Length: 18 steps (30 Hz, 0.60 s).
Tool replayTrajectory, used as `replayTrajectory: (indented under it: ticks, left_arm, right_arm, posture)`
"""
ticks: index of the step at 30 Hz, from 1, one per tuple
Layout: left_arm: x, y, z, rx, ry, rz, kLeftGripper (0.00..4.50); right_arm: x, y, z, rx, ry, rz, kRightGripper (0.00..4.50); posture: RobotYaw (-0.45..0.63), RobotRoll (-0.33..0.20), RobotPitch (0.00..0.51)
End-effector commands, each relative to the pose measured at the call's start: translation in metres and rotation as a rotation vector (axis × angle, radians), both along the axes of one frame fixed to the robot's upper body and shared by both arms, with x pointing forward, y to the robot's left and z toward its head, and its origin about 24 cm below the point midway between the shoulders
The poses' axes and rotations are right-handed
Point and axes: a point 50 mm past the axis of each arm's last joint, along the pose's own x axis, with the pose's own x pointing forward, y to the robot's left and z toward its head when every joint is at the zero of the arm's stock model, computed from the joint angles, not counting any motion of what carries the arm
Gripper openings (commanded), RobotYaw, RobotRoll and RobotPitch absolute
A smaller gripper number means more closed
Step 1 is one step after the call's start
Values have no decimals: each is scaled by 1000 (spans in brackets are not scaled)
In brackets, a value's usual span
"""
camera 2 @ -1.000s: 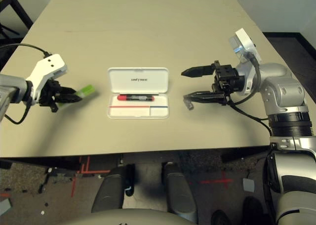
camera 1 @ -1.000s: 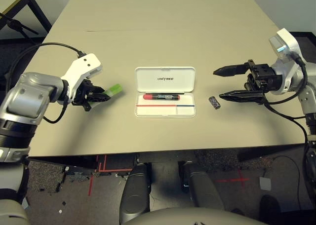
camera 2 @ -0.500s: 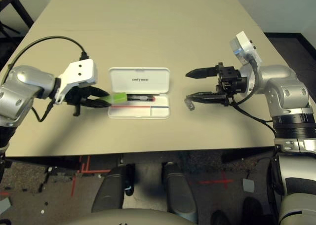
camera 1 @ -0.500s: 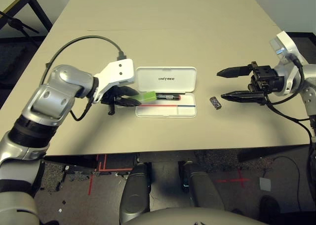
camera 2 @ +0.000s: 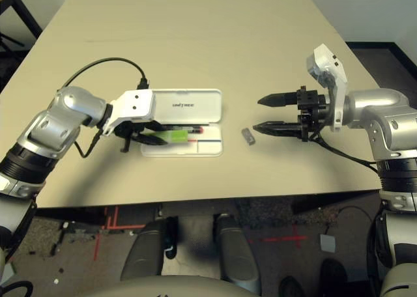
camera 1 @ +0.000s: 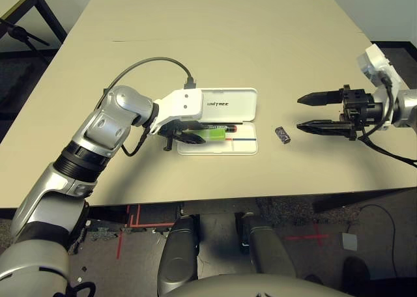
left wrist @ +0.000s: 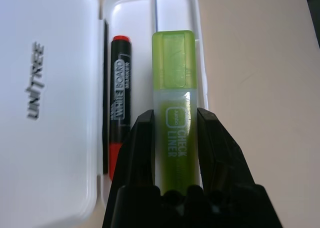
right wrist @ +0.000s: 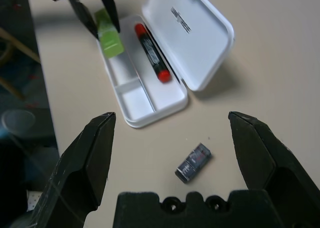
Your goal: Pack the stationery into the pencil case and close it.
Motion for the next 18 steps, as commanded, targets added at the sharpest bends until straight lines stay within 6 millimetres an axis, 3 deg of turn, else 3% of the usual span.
replayTrajectory:
  ticks: [1,14,18]
  left_arm:
    - [-2,-2,-11,34,12,-30,1086]
    - [0,-11,-21,30,3,-25,1086]
    - [1,-11,-22,30,-6,-14,2463]
  right_arm:
    - [-3,1,-4,-38,27,-13,4500]
    - [-1,6,-4,-16,-14,-110,4500]
    - [-1,10,-6,-16,-16,-164,4500]
  posture:
    - [-34,0,179]
    - [-51,0,185]
    - [-46,0,183]
